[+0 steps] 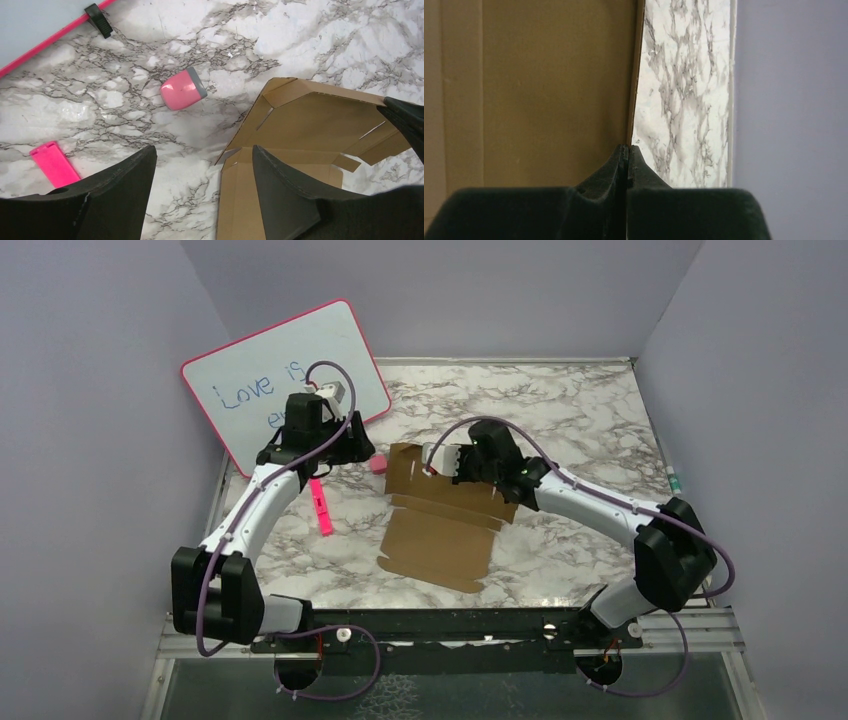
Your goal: Fold the paper box
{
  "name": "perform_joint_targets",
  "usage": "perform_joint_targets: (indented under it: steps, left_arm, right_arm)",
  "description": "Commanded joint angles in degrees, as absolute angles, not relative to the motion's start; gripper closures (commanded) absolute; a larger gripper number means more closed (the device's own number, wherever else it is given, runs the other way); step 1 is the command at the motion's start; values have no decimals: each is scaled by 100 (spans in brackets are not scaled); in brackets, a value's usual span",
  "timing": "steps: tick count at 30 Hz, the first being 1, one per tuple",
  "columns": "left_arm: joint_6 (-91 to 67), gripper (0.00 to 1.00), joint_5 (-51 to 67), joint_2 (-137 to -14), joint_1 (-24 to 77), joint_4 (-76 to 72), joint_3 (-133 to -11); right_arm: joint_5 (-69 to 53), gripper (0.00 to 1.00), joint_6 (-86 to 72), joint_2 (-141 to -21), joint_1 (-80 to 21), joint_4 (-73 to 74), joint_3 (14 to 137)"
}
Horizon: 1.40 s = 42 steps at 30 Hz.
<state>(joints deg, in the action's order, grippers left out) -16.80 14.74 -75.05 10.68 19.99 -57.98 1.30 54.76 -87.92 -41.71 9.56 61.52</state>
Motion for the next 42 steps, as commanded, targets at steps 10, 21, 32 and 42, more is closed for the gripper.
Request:
perform_joint_targets:
  steps: [10,21,32,42]
  left_arm:
    - [-2619,28,2350,-7905,1046,1217,-5691]
    - [-2947,30,2369,-8245,1104,864,-5857]
    - [-2927,32,2377,-8435,1277,782,-5850]
    - [-2883,41,2234,-8234,1333,760,-5451]
  right_arm:
    - [659,97,6529,-8327,-4482,-422,5410]
    - [753,97,6955,-8303,-4547,-982,5248]
    - [933,98,7351,-8350,-4651,-1342,5015]
    - [1218,99,7771,-8351,-4920,-1783,4775]
